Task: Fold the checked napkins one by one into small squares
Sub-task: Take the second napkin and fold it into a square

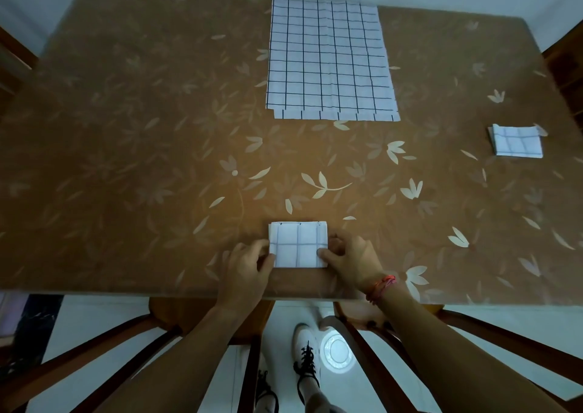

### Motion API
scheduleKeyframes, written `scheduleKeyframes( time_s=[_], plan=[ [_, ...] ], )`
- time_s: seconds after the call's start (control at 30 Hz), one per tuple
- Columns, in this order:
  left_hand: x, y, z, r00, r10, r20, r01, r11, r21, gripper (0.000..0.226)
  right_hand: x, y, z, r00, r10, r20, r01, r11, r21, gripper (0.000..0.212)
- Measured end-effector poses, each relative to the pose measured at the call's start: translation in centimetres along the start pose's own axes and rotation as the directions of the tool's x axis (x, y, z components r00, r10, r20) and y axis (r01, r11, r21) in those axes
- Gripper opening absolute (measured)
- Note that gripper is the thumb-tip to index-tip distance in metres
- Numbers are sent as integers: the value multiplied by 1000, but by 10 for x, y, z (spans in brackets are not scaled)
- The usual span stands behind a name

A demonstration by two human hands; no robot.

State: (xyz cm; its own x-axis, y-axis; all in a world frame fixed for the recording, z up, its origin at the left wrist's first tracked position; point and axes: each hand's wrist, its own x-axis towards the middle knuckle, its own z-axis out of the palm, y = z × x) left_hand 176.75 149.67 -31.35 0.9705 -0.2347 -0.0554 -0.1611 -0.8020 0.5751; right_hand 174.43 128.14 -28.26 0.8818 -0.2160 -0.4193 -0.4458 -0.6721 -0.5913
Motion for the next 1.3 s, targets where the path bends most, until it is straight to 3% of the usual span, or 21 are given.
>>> scheduleKeyframes(
  time_s=[0.13, 0.2, 0.33, 0.5, 0.6, 0.67, 0.73, 0.8, 0.9, 1.13, 1.3],
  plan=[
    [4, 1, 0, 999, 24, -40, -21, 997, 75, 22, 7, 2, 4, 1000, 3, 0, -3, 1000, -20, 32],
    [6, -4, 2, 992, 128, -18, -123, 976, 178, 30, 9, 2, 5, 1000, -18, 0, 18, 1000, -26, 37],
    [9, -7, 3, 937, 315, 152, -349, 874, 339, 42, 11, 4, 6, 999, -37, -4, 37, 999, -36, 43],
    [12, -13, 2, 924, 253, 287, -350, 861, 369, 50, 14, 7, 7, 999, -45, -2, 45, 998, -38, 48],
    [11, -14, 3, 920, 219, 324, -335, 869, 363, 52, 12, 1, 7, 996, -47, -73, 36, 989, -142, 48],
    [11, -14, 3, 920, 214, 328, -333, 867, 371, 53, 11, -6, 13, 965, -172, -199, 109, 950, -292, 39],
    [12, -15, 3, 918, 211, 336, -338, 861, 381, 53, 12, -17, 25, 882, -411, -233, 303, 871, -387, 37],
    [12, -17, 4, 915, 221, 338, -351, 851, 391, 53, 10, -31, 39, 810, -571, -135, 479, 776, -410, 45],
    [12, -20, 5, 909, 240, 341, -368, 847, 384, 51, 13, -34, 61, 808, -583, 81, 548, 694, -468, 79],
    [12, -25, 9, 893, 249, 375, -398, 825, 401, 57, 19, -13, 81, 842, -516, 161, 503, 640, -581, 60],
    [12, -23, 7, 889, 249, 384, -402, 825, 398, 63, 23, -10, 77, 847, -503, 174, 496, 628, -599, 63]
  ],
)
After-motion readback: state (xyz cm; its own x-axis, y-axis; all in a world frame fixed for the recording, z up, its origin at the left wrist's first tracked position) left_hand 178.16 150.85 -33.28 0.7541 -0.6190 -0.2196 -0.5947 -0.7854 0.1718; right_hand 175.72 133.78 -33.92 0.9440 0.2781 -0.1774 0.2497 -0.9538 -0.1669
